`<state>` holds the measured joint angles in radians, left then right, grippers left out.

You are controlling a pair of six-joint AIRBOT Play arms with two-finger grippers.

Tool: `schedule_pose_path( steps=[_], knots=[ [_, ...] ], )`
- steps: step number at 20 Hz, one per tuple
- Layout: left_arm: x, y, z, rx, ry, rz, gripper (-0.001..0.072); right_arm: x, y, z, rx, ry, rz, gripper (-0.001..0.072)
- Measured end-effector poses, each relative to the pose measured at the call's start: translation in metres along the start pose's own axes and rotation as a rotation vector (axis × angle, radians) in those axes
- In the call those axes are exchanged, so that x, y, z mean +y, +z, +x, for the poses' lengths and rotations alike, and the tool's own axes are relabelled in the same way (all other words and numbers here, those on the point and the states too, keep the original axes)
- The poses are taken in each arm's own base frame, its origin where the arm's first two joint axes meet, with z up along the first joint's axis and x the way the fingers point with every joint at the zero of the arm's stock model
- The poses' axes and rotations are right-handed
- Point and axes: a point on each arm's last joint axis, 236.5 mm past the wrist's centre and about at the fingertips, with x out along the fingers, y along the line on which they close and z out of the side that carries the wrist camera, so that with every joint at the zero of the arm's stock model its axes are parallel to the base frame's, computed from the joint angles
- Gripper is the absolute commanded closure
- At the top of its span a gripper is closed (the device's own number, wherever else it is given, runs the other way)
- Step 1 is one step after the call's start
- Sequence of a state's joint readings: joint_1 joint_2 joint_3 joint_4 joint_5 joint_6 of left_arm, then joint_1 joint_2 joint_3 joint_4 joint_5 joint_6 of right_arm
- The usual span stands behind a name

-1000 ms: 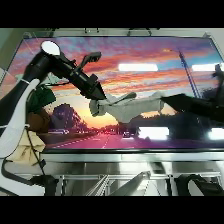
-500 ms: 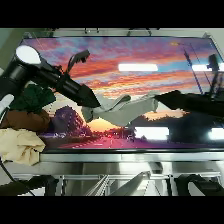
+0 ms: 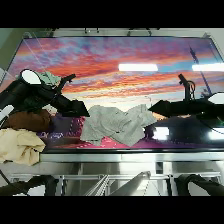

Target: Fold the shirts.

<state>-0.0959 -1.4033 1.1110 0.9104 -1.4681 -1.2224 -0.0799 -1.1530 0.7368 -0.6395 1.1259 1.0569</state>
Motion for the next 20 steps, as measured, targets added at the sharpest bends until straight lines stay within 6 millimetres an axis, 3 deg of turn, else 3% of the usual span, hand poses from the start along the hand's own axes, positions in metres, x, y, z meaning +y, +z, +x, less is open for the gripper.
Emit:
schedule_pose_path(
  steps=[3, 6, 9, 13, 14, 15, 16, 17, 18, 20],
  knots=[
    [0.014, -0.025, 0.023, 0.068, 0.005, -0.050, -0.0012, -0.028, -0.048, 0.018, 0.115, -0.054, 0.087, 0.0281],
    [0.019, -0.050, 0.058, 0.128, 0.021, -0.066, -0.0011, -0.048, -0.078, 0.034, 0.168, -0.101, 0.133, 0.0281],
    [0.024, -0.064, 0.087, 0.143, 0.061, -0.049, 0.0007, -0.049, -0.090, 0.049, 0.191, -0.091, 0.153, 0.0282],
    [0.024, -0.063, 0.105, 0.114, 0.088, -0.026, 0.0008, -0.032, -0.091, 0.071, 0.190, 0.000, 0.160, 0.0285],
    [0.025, -0.058, 0.109, 0.088, 0.099, -0.021, 0.0042, -0.024, -0.091, 0.079, 0.185, 0.040, 0.169, 0.0294],
    [0.027, -0.052, 0.110, 0.059, 0.111, -0.017, 0.0260, -0.020, -0.090, 0.084, 0.184, 0.062, 0.174, 0.0443],
    [0.032, -0.045, 0.111, 0.027, 0.132, -0.009, 0.0444, -0.017, -0.090, 0.087, 0.180, 0.082, 0.179, 0.0641],
    [0.036, -0.040, 0.112, 0.006, 0.146, -0.005, 0.0558, -0.014, -0.089, 0.090, 0.177, 0.094, 0.179, 0.0695],
    [0.039, -0.034, 0.112, -0.018, 0.162, 0.004, 0.0684, -0.012, -0.088, 0.092, 0.173, 0.107, 0.179, 0.0699],
    [0.040, -0.030, 0.112, -0.035, 0.167, 0.004, 0.0686, -0.006, -0.089, 0.093, 0.177, 0.131, 0.166, 0.0699]
  ],
)
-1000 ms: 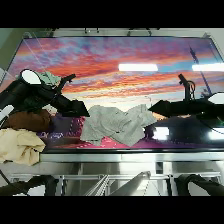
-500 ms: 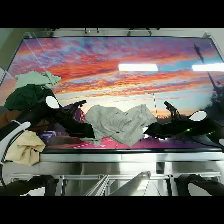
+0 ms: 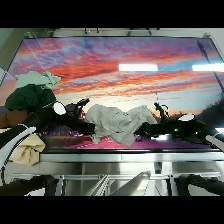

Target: Fold the shirts.

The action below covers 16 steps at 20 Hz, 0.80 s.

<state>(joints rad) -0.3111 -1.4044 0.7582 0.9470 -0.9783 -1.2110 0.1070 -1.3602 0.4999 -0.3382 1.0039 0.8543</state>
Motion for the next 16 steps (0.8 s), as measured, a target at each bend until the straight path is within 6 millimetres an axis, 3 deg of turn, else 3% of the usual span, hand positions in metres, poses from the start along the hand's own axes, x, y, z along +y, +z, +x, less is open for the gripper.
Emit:
schedule_pose_path(
  steps=[4, 7, 10, 12, 14, 16],
  knots=[
    [0.001, -0.001, -0.010, -0.007, 0.004, 0.009, 0.0686, 0.013, 0.002, -0.013, 0.003, 0.027, -0.074, 0.0700],
    [-0.015, 0.006, -0.057, -0.072, -0.044, 0.019, 0.0685, 0.023, 0.027, -0.055, -0.069, -0.006, -0.123, 0.0700],
    [-0.044, 0.037, -0.152, -0.305, -0.120, 0.041, 0.0684, 0.056, 0.074, -0.131, -0.267, -0.040, -0.200, 0.0700],
    [-0.068, 0.055, -0.238, -0.540, -0.160, 0.078, 0.0684, 0.096, 0.095, -0.184, -0.424, -0.029, -0.281, 0.0699],
    [-0.091, 0.054, -0.322, -0.763, -0.163, 0.132, 0.0684, 0.164, 0.101, -0.244, -0.613, 0.020, -0.422, 0.0699],
    [-0.107, 0.038, -0.394, -0.963, -0.112, 0.180, 0.0683, 0.233, 0.083, -0.292, -0.769, 0.052, -0.602, 0.0699]
  ],
)
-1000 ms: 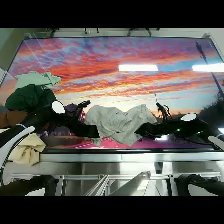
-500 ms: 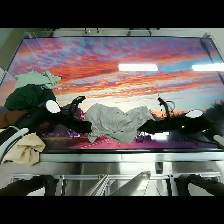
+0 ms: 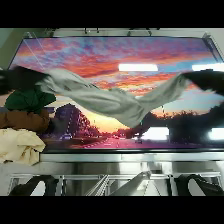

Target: Fold the shirts.

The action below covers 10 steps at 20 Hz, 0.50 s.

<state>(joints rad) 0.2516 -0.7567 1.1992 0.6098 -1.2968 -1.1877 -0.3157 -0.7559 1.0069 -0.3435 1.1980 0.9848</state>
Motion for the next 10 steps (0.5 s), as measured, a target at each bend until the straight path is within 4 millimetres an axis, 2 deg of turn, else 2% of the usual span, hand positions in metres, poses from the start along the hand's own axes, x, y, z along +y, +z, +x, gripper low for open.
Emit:
schedule_pose_path(
  steps=[1, 3, 5, 7, 8, 10],
  knots=[
    [-0.011, 0.022, -0.028, -0.096, 0.037, 0.048, 0.0683, 0.033, 0.024, -0.017, -0.090, 0.017, -0.095, 0.0699],
    [-0.033, 0.048, -0.072, -0.241, 0.117, 0.131, 0.0683, 0.087, 0.054, -0.049, -0.236, 0.025, -0.251, 0.0699],
    [-0.052, 0.066, -0.102, -0.359, 0.190, 0.201, 0.0683, 0.123, 0.071, -0.074, -0.354, 0.012, -0.358, 0.0699],
    [-0.061, 0.078, -0.120, -0.443, 0.245, 0.240, 0.0682, 0.136, 0.081, -0.088, -0.424, -0.019, -0.416, 0.0699],
    [-0.061, 0.083, -0.124, -0.463, 0.259, 0.244, 0.0682, 0.133, 0.084, -0.090, -0.436, -0.038, -0.424, 0.0699],
    [-0.046, 0.087, -0.121, -0.457, 0.263, 0.217, 0.0682, 0.111, 0.086, -0.079, -0.408, -0.057, -0.387, 0.0699]
  ],
)
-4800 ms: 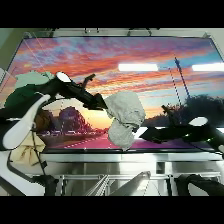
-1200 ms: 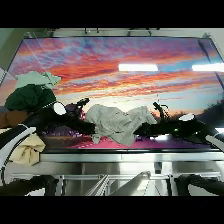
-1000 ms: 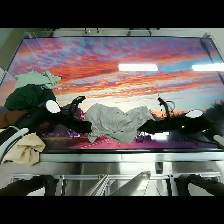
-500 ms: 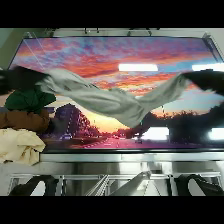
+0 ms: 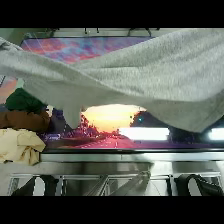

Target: Fold the shirts.

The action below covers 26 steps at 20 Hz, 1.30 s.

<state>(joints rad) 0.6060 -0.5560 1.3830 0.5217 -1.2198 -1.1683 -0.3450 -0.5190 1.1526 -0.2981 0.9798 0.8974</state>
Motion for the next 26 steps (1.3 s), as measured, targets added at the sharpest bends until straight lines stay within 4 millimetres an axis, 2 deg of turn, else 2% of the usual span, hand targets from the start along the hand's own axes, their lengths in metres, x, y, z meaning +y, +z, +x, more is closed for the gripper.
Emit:
schedule_pose_path(
  steps=[2, 5, 7, 9, 10, 11, 13, 14, 15, 16, 18, 20, 23, 25, 26],
  knots=[
    [0.028, -0.018, 0.021, 0.060, -0.008, -0.053, 0.0682, -0.034, -0.034, 0.018, 0.092, -0.016, 0.094, 0.0699],
    [0.070, -0.070, 0.074, 0.200, -0.073, -0.151, 0.0682, -0.090, -0.113, 0.045, 0.258, -0.040, 0.299, 0.0699],
    [0.091, -0.122, 0.123, 0.313, -0.133, -0.207, 0.0683, -0.125, -0.174, 0.060, 0.360, -0.074, 0.426, 0.0699],
    [0.102, -0.182, 0.181, 0.429, -0.193, -0.236, 0.0682, -0.160, -0.231, 0.074, 0.436, -0.128, 0.514, 0.0696],
    [0.106, -0.209, 0.207, 0.480, -0.216, -0.245, 0.0612, -0.178, -0.258, 0.080, 0.465, -0.160, 0.550, 0.0550],
    [0.108, -0.235, 0.234, 0.528, -0.242, -0.254, 0.0347, -0.195, -0.278, 0.085, 0.482, -0.192, 0.579, 0.0323],
    [0.113, -0.275, 0.275, 0.618, -0.291, -0.275, 0.0042, -0.227, -0.305, 0.090, 0.506, -0.233, 0.621, 0.0305],
    [0.118, -0.288, 0.287, 0.660, -0.307, -0.299, 0.0000, -0.239, -0.309, 0.089, 0.513, -0.238, 0.631, 0.0304],
    [0.124, -0.297, 0.295, 0.703, -0.318, -0.328, 0.0000, -0.251, -0.309, 0.083, 0.524, -0.242, 0.629, 0.0304],
    [0.131, -0.302, 0.297, 0.746, -0.325, -0.360, 0.0001, -0.261, -0.309, 0.073, 0.542, -0.251, 0.626, 0.0303],
    [0.150, -0.308, 0.289, 0.836, -0.315, -0.429, 0.0018, -0.279, -0.318, 0.040, 0.622, -0.298, 0.647, 0.0304],
    [0.167, -0.316, 0.264, 0.945, -0.295, -0.501, 0.0046, -0.284, -0.345, -0.001, 0.741, -0.353, 0.700, 0.0304],
    [0.179, -0.346, 0.209, 1.138, -0.242, -0.627, 0.0046, -0.269, -0.399, -0.051, 0.893, -0.408, 0.811, 0.0307],
    [0.182, -0.370, 0.173, 1.240, -0.189, -0.697, 0.0045, -0.251, -0.434, -0.068, 0.964, -0.420, 0.876, 0.0314],
    [0.183, -0.384, 0.154, 1.288, -0.155, -0.726, 0.0045, -0.241, -0.449, -0.072, 0.995, -0.416, 0.900, 0.0343]
  ],
)
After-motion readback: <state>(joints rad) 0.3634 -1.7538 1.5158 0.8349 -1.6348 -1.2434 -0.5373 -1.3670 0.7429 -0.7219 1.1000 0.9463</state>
